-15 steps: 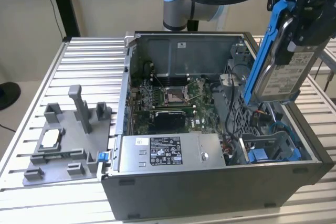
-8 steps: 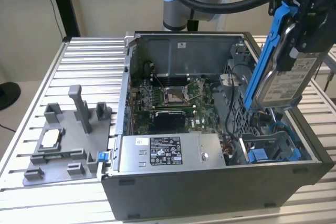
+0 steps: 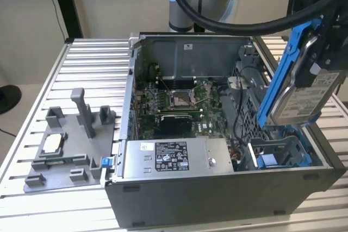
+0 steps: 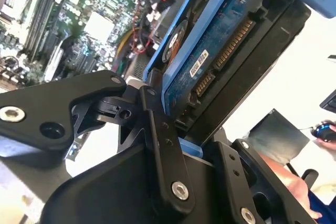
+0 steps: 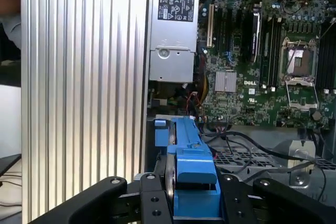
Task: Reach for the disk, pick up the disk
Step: 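Pick up the disk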
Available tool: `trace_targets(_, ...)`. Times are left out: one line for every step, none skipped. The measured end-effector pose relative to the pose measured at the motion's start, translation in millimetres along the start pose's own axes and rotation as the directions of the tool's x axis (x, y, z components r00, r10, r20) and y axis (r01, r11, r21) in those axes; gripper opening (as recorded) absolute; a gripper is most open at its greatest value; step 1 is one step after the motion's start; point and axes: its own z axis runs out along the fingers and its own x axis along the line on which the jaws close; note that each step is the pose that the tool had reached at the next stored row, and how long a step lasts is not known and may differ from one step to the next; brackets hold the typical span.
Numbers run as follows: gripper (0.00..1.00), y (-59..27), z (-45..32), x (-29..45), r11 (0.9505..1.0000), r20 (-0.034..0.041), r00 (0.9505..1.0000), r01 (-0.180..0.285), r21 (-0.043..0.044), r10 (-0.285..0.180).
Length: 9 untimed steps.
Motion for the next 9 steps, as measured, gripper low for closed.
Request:
trace_targets(0.0, 0.1, 0.2, 3.4, 1.0, 0.0002, 1.0, 0.0, 0.0001, 0.0)
trace_targets(0.0, 0.2, 0.2, 6.3, 1.0, 0.0002, 1.0, -0.001, 0.0, 0.001)
trace_targets(0.0, 0.2, 0.2, 8.9, 1.0, 0.0001, 1.0, -0.002, 0.0, 0.002)
trace_targets(0.0, 0.2, 0.3, 10.2, 1.0, 0.0002, 1.0, -0.002, 0.0001, 0.002)
trace_targets(0.0, 0.2, 0.2, 10.3, 1.0, 0.0008, 1.0, -0.002, 0.0001, 0.002)
trace_targets(0.0, 0.2, 0.2, 10.3, 1.0, 0.0012, 1.0, -0.002, 0.0, 0.002)
trace_targets(0.0, 0.2, 0.2, 10.2, 1.0, 0.0014, 1.0, -0.002, 0.0001, 0.002)
trace_targets(0.0, 0.2, 0.2, 10.2, 1.0, 0.0016, 1.0, -0.002, 0.0001, 0.002)
trace_targets(0.0, 0.2, 0.2, 10.3, 1.0, 0.0018, 1.0, -0.002, 0.0001, 0.002)
